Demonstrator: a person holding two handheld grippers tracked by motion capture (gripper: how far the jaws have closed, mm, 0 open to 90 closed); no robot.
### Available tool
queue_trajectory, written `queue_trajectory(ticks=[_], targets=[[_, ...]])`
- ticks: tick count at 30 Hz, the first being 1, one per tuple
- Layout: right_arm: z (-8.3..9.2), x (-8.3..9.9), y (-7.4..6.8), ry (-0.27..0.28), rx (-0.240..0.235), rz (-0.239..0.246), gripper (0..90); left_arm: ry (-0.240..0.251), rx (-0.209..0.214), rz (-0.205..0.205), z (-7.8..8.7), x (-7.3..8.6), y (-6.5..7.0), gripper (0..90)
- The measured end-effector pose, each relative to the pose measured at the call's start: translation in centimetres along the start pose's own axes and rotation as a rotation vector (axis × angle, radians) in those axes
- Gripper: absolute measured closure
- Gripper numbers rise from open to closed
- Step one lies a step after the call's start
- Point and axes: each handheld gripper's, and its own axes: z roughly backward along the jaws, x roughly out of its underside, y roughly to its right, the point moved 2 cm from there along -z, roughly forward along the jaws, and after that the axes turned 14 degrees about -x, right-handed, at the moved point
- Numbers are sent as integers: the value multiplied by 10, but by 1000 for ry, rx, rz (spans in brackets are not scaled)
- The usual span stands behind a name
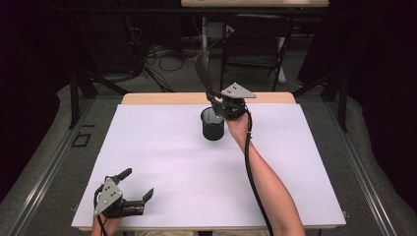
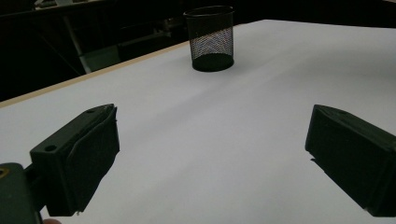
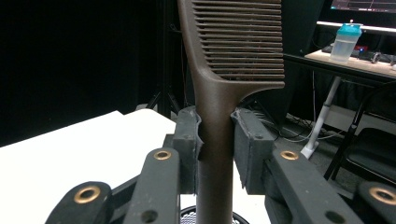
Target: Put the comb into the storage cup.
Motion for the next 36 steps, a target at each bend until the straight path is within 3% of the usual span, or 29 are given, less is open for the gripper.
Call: queue_trajectory(ticks=[14,36], targets=[[-8,2,1,1,-8,-4,728,3,-1,-3,1,0,-1,30],[-20,13,4,-65,-9,18,727,2,-1,-3,1,0,-1,31]])
